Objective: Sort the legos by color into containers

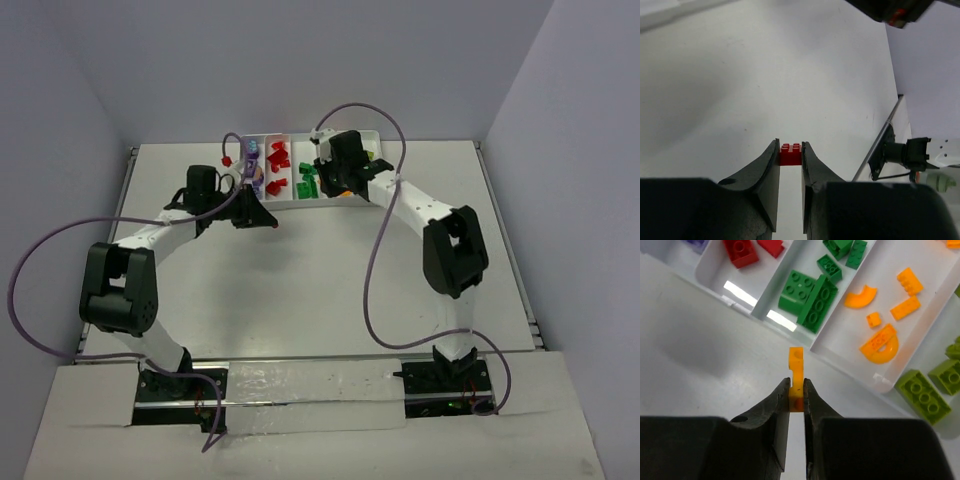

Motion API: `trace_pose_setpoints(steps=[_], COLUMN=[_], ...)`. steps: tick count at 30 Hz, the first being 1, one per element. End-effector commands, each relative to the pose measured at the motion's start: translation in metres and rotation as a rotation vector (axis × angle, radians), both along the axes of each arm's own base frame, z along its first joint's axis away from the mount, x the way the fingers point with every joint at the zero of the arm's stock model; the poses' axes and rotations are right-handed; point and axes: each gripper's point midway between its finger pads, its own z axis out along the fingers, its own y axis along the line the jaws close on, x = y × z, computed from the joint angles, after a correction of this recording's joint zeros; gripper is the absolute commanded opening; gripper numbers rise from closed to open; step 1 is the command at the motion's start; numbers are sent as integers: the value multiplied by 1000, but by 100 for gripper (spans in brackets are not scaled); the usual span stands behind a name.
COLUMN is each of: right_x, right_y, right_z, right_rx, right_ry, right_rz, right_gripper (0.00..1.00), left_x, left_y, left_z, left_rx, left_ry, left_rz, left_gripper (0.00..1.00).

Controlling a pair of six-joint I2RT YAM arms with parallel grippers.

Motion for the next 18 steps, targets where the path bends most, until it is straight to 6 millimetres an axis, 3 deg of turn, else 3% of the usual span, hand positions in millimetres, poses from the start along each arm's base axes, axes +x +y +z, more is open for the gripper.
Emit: trace_pose_setpoints(steps=[1, 6, 7, 8, 10, 11, 15, 18], right_x=[39, 77, 86, 86, 97, 100, 106, 107], right_y=[1, -6, -7, -8, -10, -12, -14, -14], right_z=[4, -11, -7, -18, -24, -33, -34, -28], right_rx=[39, 27, 31, 25, 37, 38, 61, 70], right_ry=[-33, -39, -52, -31, -21, -2, 4, -3], right_rz=[-40, -88, -90, -91, -94, -98, -107, -107], right_gripper=[0, 0, 4, 11, 33, 39, 59, 63], left_x=[17, 31, 34, 36, 42, 46, 69, 92], left_y=[11, 30, 34, 37, 42, 44, 54, 57], left_z=[39, 50, 52, 53, 55, 57, 60, 59], left_rx=[7, 25, 28, 32, 54, 71, 142, 174], left_ry=[-146, -201, -213, -219, -241, -263, -320, -344], left_rz=[27, 77, 88, 95, 109, 112, 146, 169], left_gripper=[0, 0, 0, 0, 0, 0, 0, 0])
